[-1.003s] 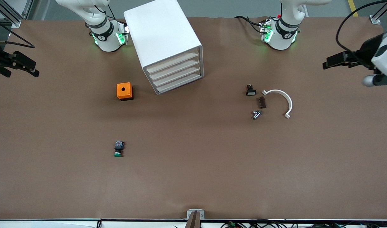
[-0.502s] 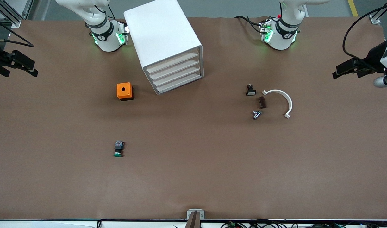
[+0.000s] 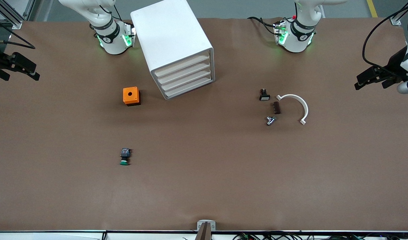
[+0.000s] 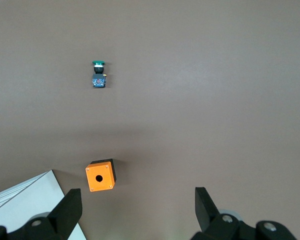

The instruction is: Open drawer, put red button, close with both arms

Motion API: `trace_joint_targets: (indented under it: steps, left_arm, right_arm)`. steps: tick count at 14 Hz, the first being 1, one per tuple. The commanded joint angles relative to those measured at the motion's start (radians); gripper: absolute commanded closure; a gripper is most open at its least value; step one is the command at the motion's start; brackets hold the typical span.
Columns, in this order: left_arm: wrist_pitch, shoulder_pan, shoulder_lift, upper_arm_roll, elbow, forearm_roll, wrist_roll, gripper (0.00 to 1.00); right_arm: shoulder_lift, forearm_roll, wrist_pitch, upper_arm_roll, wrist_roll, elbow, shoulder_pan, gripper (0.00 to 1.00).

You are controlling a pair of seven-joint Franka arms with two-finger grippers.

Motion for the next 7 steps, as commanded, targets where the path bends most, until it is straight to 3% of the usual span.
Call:
trace_joint_targets:
  steps: [1,7]
  left_arm:
    - [0.002,-0.012,0.031,-0.015,0.066,0.022,0.009,0.01]
    - [-0.002,-0.013,0.129,-0.046,0.213,0.018,-0.006,0.01]
  right_arm:
    - [-0.031,0.001,0.015,0.009,-0.012,-0.031,-0.011,0.0]
    - [-0.031,0.001,0.015,0.009,-0.012,-0.033,-0.011,0.0]
